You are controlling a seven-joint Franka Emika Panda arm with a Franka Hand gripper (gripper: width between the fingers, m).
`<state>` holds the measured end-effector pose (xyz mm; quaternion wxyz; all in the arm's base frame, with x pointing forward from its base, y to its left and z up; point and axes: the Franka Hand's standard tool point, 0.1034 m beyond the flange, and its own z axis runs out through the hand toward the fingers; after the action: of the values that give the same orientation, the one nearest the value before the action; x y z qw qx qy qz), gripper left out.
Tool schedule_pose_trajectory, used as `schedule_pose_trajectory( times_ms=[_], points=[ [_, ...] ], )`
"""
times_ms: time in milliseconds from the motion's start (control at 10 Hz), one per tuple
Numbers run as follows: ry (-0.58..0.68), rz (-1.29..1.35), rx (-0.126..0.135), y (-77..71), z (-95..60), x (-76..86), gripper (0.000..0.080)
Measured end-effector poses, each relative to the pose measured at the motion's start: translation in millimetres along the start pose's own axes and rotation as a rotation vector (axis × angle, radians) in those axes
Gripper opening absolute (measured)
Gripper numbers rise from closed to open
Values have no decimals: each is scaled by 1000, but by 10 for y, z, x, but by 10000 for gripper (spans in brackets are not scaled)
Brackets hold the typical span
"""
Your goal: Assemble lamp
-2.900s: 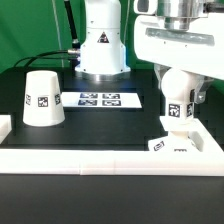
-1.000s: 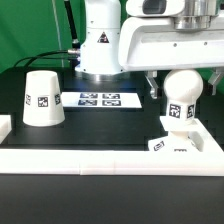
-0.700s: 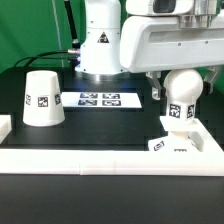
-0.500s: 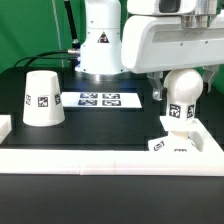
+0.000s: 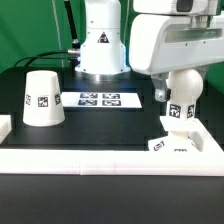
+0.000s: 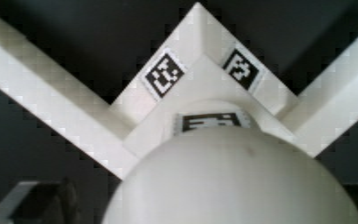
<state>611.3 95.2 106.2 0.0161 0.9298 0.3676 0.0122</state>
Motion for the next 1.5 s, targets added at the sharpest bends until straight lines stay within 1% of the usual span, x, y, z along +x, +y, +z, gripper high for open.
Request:
schedule_pose_trajectory(
  times_ms=[100,200,300,400,600,1100,1300,1500],
  points=[
    [-1,1,0,11,6,-11,698],
    [-1,2,0,12,6,-11,598],
    [-1,3,0,13,6,-12,598],
    [-1,5,1,14,6,-13,574],
    [0,80,2,12,6,-11,574],
    [1,631,5,-9,-1,5,576],
    [-1,797,5,-9,-3,0,576],
    [-4,1038,6,-18,-2,-1,576]
  ],
)
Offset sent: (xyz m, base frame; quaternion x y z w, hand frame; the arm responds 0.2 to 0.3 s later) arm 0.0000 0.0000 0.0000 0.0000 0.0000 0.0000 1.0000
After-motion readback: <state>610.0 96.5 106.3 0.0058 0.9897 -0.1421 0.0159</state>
